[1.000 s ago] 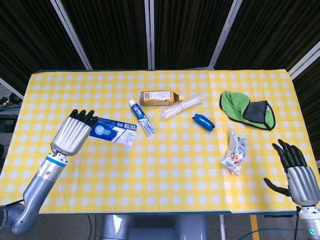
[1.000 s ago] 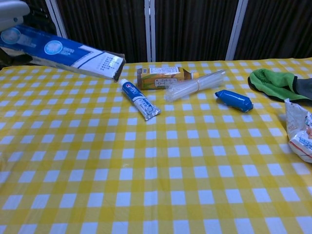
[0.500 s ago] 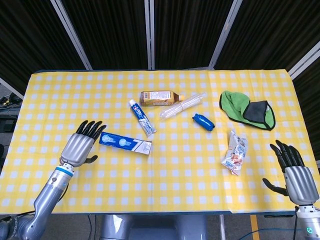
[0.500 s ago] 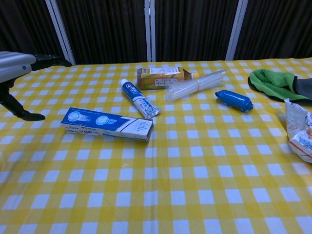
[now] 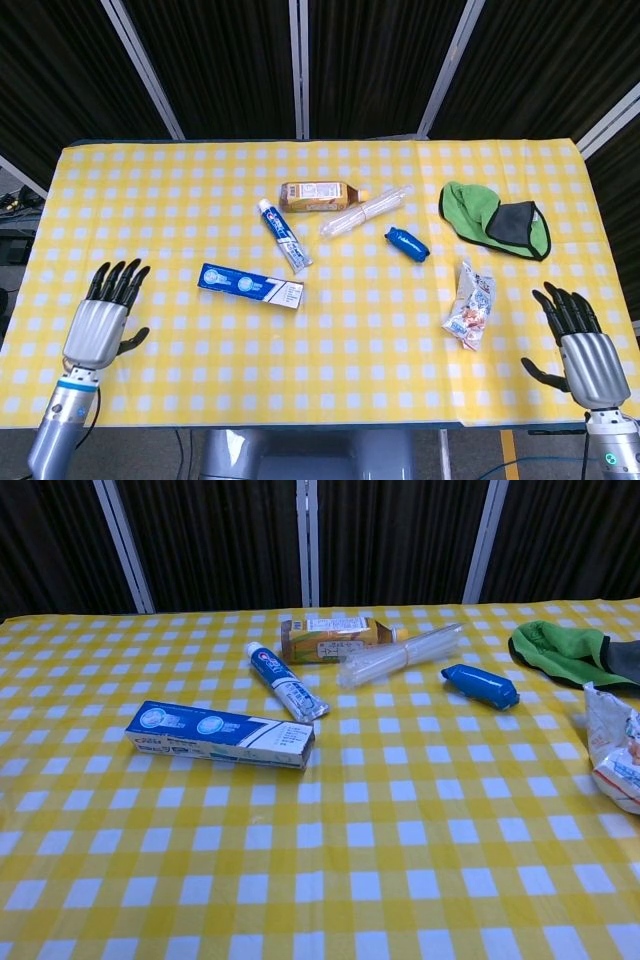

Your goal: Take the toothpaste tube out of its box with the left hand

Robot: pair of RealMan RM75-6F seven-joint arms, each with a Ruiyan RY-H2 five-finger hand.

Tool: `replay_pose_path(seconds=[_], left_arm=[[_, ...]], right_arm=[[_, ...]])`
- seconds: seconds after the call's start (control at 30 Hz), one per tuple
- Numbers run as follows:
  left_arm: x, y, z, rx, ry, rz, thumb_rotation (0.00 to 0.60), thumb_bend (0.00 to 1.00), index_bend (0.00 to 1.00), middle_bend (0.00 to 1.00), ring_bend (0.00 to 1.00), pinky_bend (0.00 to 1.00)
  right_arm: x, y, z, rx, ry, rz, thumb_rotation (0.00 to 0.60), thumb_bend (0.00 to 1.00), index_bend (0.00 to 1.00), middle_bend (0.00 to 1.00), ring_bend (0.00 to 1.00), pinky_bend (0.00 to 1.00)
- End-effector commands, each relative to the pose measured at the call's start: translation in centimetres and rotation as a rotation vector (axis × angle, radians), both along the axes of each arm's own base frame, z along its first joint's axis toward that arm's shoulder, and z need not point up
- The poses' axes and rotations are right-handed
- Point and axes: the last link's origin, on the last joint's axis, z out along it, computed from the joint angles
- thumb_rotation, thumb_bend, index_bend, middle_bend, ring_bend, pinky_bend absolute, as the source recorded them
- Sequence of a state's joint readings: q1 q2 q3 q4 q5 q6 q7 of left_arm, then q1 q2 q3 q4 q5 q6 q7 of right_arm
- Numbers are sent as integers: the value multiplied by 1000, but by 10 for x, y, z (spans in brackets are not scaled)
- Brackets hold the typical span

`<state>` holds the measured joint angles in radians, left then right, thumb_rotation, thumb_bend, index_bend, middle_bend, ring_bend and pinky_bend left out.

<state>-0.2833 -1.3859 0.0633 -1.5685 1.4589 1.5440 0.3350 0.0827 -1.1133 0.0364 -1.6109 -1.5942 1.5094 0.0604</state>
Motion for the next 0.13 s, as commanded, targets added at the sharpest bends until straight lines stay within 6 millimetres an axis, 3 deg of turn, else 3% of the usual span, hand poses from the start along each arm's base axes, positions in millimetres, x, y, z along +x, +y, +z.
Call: replay_pose_path(seconds=[0.03, 0.13], left_arm=[[-14, -18, 4, 15, -9, 19, 600, 196, 0, 0, 0, 0], [-21, -30, 11, 47, 0, 22, 600, 197, 0, 0, 0, 0]], right_arm=[[0, 0, -2, 3, 6, 0, 600, 84, 33, 0, 0, 0], [-1, 0, -4, 8, 16, -2, 600, 84, 33, 0, 0, 0]])
